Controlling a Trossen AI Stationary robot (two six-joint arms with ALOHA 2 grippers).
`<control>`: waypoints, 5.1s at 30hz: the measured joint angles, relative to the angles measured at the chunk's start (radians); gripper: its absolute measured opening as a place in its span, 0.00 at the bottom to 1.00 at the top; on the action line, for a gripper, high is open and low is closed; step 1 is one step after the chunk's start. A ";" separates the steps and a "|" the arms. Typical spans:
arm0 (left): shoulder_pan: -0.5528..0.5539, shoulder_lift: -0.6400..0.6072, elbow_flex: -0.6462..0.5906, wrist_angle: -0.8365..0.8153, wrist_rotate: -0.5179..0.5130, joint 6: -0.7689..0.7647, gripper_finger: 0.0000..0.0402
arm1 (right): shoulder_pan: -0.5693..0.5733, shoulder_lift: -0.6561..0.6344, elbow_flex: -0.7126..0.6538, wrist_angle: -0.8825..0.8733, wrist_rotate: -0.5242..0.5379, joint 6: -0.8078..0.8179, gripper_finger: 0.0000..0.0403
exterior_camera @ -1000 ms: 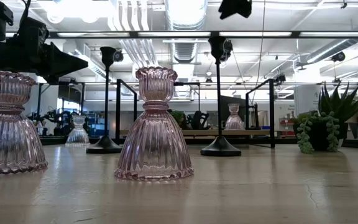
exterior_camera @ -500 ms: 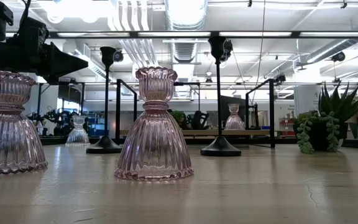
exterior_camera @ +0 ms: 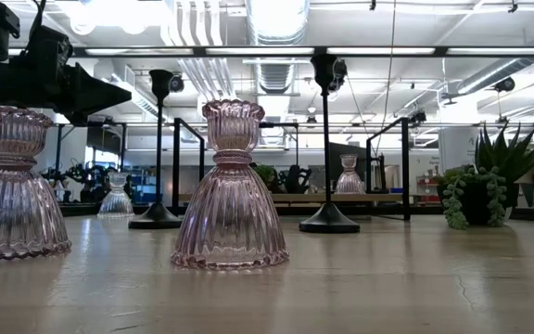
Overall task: Pick & Place candle stick holders
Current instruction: Put the bottom transparent glass candle holder on the shelf
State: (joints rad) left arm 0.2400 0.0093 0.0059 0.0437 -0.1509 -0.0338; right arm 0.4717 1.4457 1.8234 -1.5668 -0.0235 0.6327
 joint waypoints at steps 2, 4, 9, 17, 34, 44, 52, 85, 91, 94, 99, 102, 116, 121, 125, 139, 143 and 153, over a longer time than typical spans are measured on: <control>0.000 0.000 0.000 0.000 0.000 0.000 0.06 | 0.023 -0.001 -0.057 0.000 0.000 0.006 0.34; 0.000 0.000 0.000 0.000 0.000 0.000 0.06 | 0.041 0.002 -0.117 0.000 -0.001 0.021 0.34; 0.000 0.000 0.000 0.000 0.000 0.000 0.06 | 0.060 0.005 -0.266 0.043 -0.005 0.042 0.32; 0.000 0.000 0.000 0.000 0.000 0.000 0.06 | 0.061 0.003 -0.474 0.335 -0.064 0.052 0.28; 0.000 0.000 0.000 0.000 0.000 0.000 0.06 | 0.140 0.003 -0.729 0.661 -0.100 0.190 0.22; 0.000 0.000 0.000 0.000 0.000 0.000 0.06 | 0.163 0.009 -0.798 0.751 -0.127 0.267 0.25; 0.000 0.000 0.000 0.000 0.000 0.000 0.06 | 0.166 0.010 -0.865 0.826 -0.137 0.296 0.27; 0.000 0.000 0.000 0.000 0.000 0.000 0.06 | -0.277 -0.010 -0.071 0.270 0.141 -0.291 0.05; 0.000 0.000 0.000 0.000 0.000 0.000 0.06 | -0.578 0.037 0.092 0.270 0.086 -0.486 0.05; 0.000 0.000 0.000 0.000 0.000 0.000 0.06 | -0.723 0.101 0.162 0.268 0.029 -0.579 0.05; 0.000 0.000 0.000 0.000 0.000 0.000 0.06 | -0.921 0.254 0.284 0.258 -0.110 -0.714 0.05; 0.000 0.000 0.000 0.000 0.000 0.000 0.06 | -1.000 0.364 0.373 0.215 -0.170 -0.778 0.05; 0.000 0.000 0.000 0.000 0.000 0.000 0.06 | -1.123 0.696 0.509 0.052 -0.175 -0.993 0.05; 0.000 0.000 0.000 0.000 0.000 0.000 0.06 | -1.135 0.741 0.516 0.060 -0.177 -1.009 0.05; 0.000 0.000 0.000 0.000 0.000 0.000 0.06 | -1.145 0.776 0.517 0.062 -0.141 -1.012 0.05; 0.000 0.000 0.000 0.000 0.000 0.000 0.06 | -1.184 0.846 0.519 0.049 -0.164 -1.007 0.05; 0.000 0.000 0.000 0.000 0.000 0.000 0.06 | -1.184 0.854 0.518 0.044 -0.169 -1.008 0.05; 0.000 0.000 0.000 0.000 0.000 0.000 0.06 | -1.184 0.865 0.498 0.030 -0.168 -1.025 0.05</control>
State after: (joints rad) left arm 0.2401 0.0090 0.0059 0.0437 -0.1509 -0.0341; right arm -0.7120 2.3108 2.3216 -1.5367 -0.1915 -0.3927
